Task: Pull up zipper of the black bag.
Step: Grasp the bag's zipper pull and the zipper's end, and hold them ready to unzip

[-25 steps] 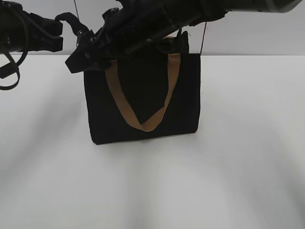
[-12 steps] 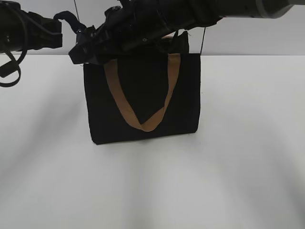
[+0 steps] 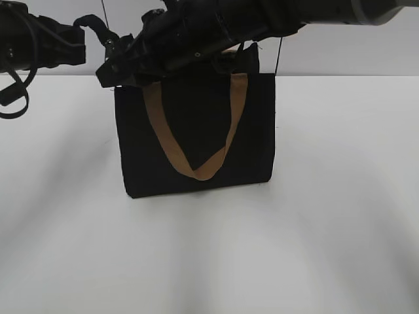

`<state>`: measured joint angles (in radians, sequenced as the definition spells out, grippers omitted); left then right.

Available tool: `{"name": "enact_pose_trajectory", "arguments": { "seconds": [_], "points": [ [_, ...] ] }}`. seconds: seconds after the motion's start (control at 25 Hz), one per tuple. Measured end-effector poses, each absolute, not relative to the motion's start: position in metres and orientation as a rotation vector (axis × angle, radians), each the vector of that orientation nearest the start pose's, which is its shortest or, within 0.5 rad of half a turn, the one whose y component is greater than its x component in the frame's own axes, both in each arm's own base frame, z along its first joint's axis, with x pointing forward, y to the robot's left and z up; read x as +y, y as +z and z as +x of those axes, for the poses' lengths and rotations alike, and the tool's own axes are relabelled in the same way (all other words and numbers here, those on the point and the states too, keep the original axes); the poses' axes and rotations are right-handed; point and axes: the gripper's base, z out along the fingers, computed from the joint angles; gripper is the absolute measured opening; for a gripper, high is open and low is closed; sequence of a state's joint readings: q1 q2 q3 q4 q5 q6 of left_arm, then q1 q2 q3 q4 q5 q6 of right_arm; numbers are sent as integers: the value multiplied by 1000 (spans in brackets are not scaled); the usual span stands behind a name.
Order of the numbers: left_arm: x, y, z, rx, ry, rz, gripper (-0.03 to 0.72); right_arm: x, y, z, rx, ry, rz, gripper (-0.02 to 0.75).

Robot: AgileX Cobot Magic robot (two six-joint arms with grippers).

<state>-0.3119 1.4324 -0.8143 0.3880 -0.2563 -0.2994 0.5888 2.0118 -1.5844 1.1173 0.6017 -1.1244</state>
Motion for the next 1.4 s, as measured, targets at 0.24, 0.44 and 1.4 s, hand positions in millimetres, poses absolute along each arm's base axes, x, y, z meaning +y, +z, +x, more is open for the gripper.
{"name": "enact_pose_trajectory", "arguments": {
  "seconds": [0.24,0.44,1.4],
  "points": [
    [-104,274,296,1821,-252,427,22,296,252,357,1987,880,-1043,326],
    [-104,274,296,1821,-252,427,22,295,253,360,1972,840,-1026,326],
    [-104,274,296,1822,-253,424,22,298,235,369,2014,853,-946,227]
  ]
}}
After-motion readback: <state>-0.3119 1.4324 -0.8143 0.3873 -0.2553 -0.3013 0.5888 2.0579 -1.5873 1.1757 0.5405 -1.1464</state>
